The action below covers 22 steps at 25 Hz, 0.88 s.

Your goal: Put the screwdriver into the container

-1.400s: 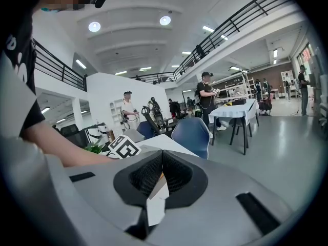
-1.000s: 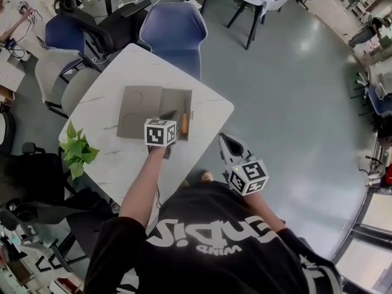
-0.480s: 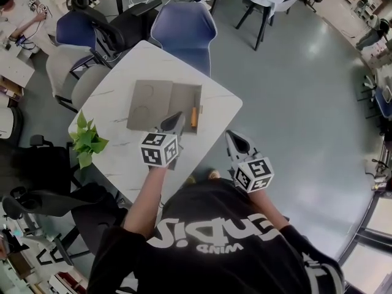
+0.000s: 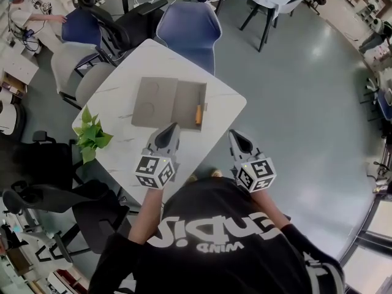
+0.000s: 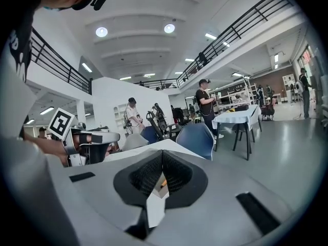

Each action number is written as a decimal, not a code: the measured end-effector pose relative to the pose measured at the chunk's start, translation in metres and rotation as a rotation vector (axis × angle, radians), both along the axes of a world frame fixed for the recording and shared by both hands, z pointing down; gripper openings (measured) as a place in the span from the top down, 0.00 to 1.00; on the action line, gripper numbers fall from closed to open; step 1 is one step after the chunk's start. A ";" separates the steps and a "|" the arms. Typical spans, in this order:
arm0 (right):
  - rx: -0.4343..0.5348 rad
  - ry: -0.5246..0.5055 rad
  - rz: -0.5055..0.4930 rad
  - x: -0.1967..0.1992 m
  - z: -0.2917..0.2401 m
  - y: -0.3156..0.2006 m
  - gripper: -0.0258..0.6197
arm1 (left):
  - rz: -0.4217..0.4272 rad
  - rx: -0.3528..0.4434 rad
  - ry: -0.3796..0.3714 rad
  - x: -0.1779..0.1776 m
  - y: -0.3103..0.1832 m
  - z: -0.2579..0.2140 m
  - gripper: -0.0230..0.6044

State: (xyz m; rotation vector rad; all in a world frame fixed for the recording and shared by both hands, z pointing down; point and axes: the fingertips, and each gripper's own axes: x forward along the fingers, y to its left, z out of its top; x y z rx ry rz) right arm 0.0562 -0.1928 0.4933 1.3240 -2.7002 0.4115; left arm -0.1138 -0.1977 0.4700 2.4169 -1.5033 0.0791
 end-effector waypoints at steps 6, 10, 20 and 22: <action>0.007 -0.006 0.018 0.002 0.000 0.002 0.94 | -0.026 0.042 0.055 -0.009 0.013 -0.010 0.94; 0.014 -0.003 0.024 0.004 0.000 0.001 0.94 | -0.010 0.051 0.053 -0.003 0.014 -0.012 0.94; 0.024 0.016 0.011 0.004 -0.006 0.000 0.94 | -0.010 0.040 0.038 -0.001 0.013 -0.010 0.94; 0.024 0.017 0.003 0.001 -0.006 0.000 0.94 | -0.009 0.032 0.038 -0.002 0.013 -0.008 0.94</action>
